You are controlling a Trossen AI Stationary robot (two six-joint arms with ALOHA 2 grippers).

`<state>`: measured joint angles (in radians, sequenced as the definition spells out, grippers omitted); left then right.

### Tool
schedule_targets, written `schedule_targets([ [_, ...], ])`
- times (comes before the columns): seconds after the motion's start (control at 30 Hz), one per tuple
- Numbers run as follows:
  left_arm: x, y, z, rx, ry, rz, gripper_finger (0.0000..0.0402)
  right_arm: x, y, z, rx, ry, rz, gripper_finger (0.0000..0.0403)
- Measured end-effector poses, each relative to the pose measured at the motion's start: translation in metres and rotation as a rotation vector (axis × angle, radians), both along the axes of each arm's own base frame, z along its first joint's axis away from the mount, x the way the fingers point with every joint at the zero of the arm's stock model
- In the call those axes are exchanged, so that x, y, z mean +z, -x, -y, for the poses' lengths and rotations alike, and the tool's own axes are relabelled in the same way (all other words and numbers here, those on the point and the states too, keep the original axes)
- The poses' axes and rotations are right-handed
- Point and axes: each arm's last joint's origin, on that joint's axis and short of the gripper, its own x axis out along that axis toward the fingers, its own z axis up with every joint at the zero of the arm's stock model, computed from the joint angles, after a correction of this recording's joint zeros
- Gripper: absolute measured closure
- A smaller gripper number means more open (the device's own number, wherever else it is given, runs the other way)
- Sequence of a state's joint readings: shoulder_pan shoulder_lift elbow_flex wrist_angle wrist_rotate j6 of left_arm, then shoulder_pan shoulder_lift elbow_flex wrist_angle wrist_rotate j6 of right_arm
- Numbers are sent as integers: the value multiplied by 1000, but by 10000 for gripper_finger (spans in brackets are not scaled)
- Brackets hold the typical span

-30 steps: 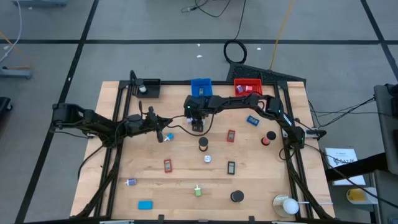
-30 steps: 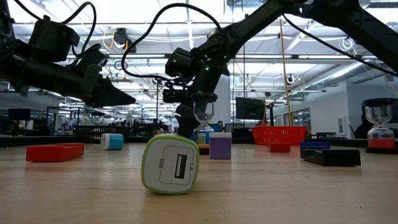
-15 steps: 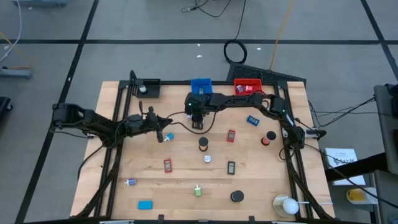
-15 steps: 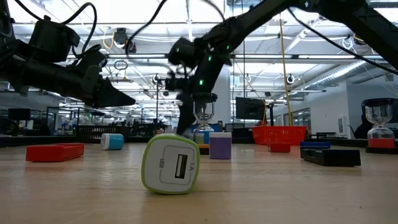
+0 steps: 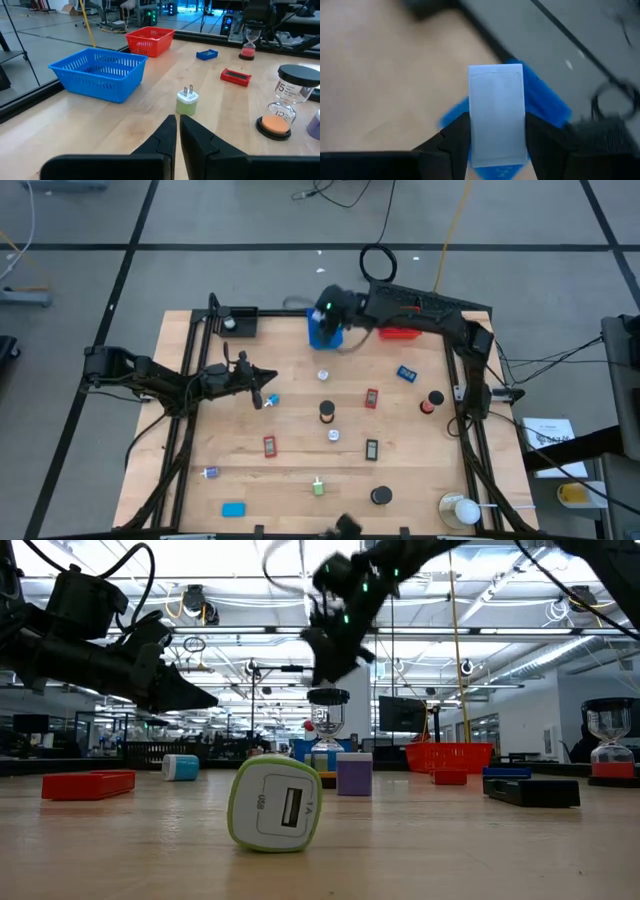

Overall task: Pick & Place Office items
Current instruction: Put the white digital clock into the blue basket

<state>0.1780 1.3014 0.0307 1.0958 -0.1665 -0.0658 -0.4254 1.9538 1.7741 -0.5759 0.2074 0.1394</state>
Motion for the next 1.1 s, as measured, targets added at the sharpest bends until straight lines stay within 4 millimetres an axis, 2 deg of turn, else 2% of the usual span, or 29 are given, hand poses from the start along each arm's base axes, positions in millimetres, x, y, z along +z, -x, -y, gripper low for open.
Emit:
schedule_targets([
  [0.1, 0, 0, 0, 1, 7, 2, 371, -24, 7, 35, -117, -85, -1, 243],
  [0.2, 0, 0, 0, 1, 7, 2, 371, -52, 4, 55, -119, -174, 18, 245],
  [0.33, 0, 0, 0, -1, -3, -3, 371, -69, -2, 62, -122, -182, 23, 247],
  [0.5, 0, 0, 0, 0, 0, -2, 371, -73, 2, 68, -173, -208, 29, 244],
  [0.73, 0, 0, 0, 1, 7, 1, 371, -73, 2, 66, -237, -256, 57, 245],
  [0.9, 0, 0, 0, 1, 8, 2, 371, -92, 1, 68, -257, -284, 13, 244],
  [1.1, 0, 0, 0, 1, 8, 1, 371, -99, -1, 70, -255, -282, 8, 233],
])
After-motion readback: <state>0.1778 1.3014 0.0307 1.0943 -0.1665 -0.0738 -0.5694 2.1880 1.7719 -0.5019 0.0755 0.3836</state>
